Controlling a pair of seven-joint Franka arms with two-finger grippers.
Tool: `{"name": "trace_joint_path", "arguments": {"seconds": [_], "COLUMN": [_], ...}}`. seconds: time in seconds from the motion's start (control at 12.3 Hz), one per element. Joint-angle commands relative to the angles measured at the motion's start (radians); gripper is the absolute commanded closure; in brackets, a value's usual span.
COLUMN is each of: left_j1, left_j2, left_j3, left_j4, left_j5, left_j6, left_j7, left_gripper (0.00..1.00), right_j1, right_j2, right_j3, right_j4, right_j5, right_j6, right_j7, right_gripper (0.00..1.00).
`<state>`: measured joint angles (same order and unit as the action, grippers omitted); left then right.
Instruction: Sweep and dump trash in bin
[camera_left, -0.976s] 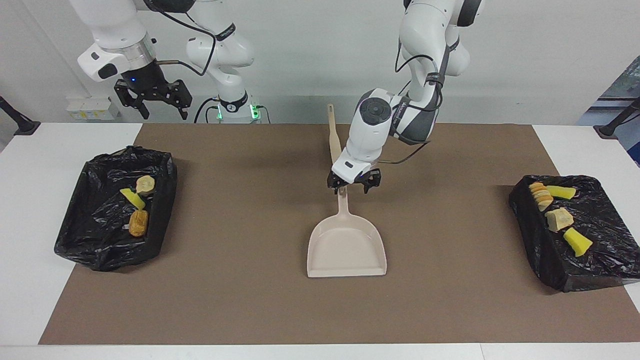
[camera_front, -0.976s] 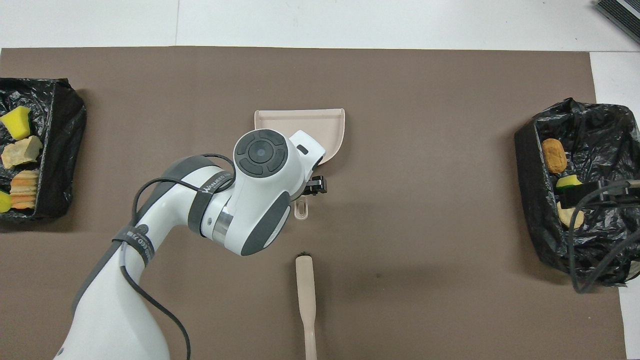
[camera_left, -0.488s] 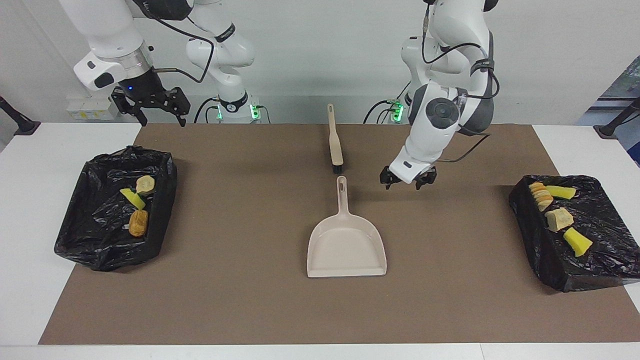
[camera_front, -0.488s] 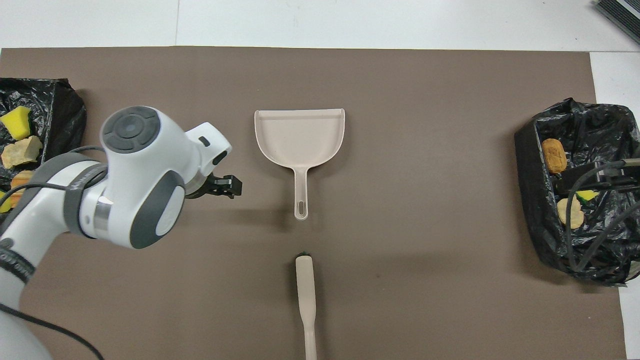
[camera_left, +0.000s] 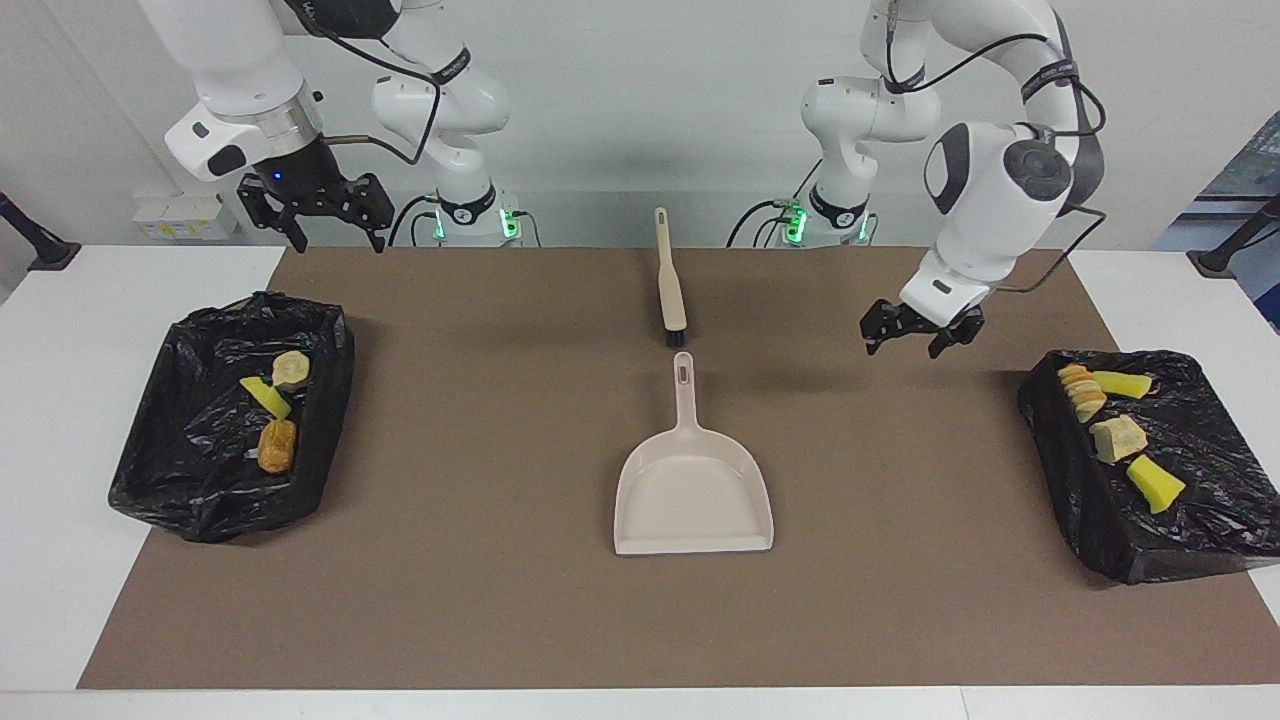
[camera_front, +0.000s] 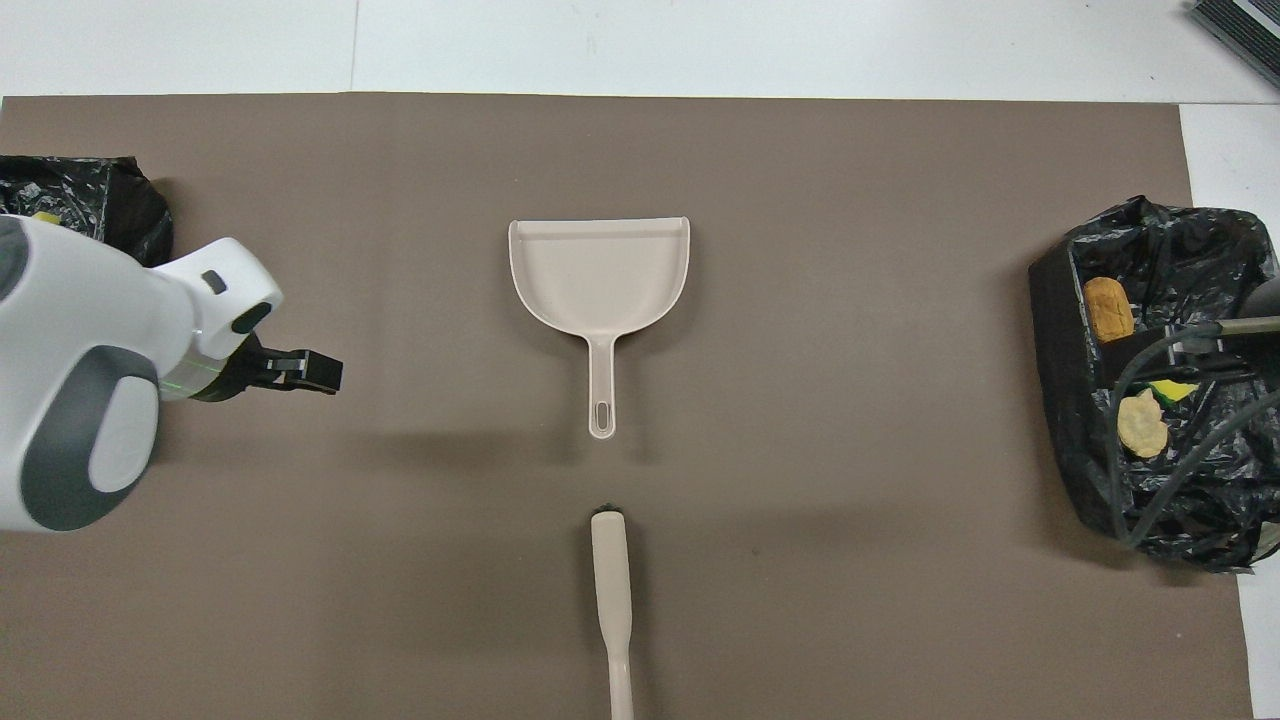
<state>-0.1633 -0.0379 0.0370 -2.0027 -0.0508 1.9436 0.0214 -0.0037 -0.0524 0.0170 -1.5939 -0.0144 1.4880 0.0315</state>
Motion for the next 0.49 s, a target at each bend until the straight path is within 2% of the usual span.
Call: {"name": "trace_joint_path", "arguments": {"seconds": [0.0, 0.16, 0.33, 0.41], "left_j1": [0.098, 0.114, 0.111, 0.111], "left_j2": [-0.033, -0.017, -0.010, -0.004], "left_j3": [-0.012, -0.011, -0.012, -0.012], "left_j4": [0.079, 0.165, 0.247, 0.295], "left_j5": [0.016, 0.017, 0.072, 0.094], "left_j6": [-0.111, -0.161, -0.213, -0.251], "left_j7": [0.106, 0.109, 0.121, 0.141], "left_gripper": [0.00, 0.00, 0.00, 0.00], "right_j1": [0.014, 0.060, 0.115, 0.113], "right_j2": [0.000, -0.001, -0.003, 0.002], "right_j3": [-0.011, -0.055, -0.121, -0.121], "right_j4": [0.009, 0.008, 0.008, 0.012], "right_j5": [0.017, 0.017, 0.017, 0.011], "right_j6": [-0.011, -0.008, -0.006, -0.006], "right_j7": [0.028, 0.028, 0.024, 0.019], "right_gripper": [0.00, 0.00, 0.00, 0.00]}}
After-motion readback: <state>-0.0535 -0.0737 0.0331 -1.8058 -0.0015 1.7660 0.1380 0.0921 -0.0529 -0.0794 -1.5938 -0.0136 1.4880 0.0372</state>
